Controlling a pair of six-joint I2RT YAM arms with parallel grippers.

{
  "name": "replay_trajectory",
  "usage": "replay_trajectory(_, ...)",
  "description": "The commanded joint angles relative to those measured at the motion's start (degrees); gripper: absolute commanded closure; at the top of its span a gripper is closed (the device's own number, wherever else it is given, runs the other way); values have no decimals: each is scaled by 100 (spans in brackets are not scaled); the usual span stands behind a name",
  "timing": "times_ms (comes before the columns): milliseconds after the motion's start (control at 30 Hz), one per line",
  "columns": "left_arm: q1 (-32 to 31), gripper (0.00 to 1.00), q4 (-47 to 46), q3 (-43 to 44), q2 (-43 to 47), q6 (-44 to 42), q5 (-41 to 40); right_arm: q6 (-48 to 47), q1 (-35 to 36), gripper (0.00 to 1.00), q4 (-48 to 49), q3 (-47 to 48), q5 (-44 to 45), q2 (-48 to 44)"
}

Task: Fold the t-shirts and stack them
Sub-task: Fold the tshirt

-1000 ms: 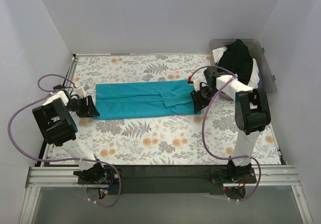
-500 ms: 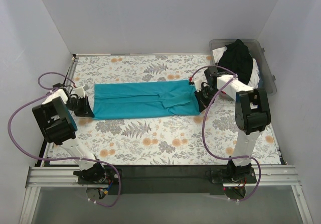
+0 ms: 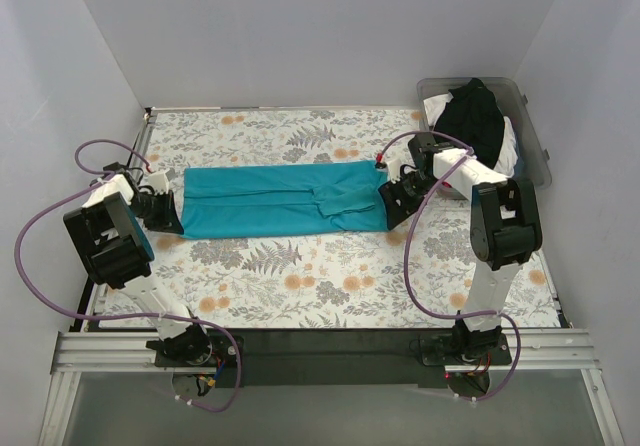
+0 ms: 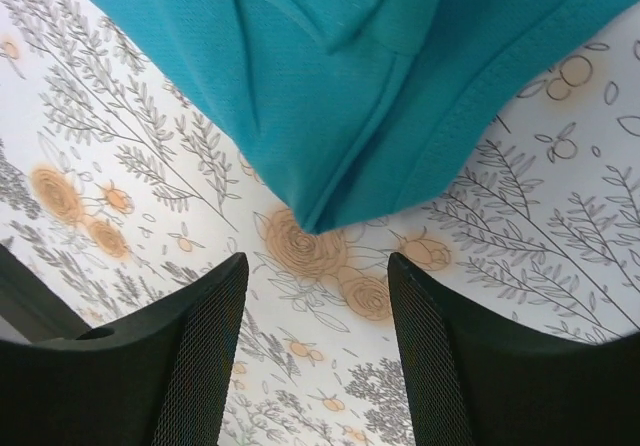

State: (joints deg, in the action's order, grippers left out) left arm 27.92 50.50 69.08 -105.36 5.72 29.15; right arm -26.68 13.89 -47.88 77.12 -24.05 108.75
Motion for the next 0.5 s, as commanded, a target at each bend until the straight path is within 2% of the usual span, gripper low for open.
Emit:
replay_trajectory(0, 11, 100, 12, 106, 33, -88, 30, 127, 0, 34, -11, -4, -539, -223)
replay_trajectory(133, 11, 100, 21, 132, 7, -79, 47, 198, 8, 40, 77, 171, -627, -29)
replay_trajectory(267, 11, 100, 4, 132, -2, -88, 30, 251, 61, 57, 94, 312, -680, 146)
replay_trajectory(467, 11, 100, 12, 141, -20, -88, 30, 295, 131, 59, 165, 295, -557, 322)
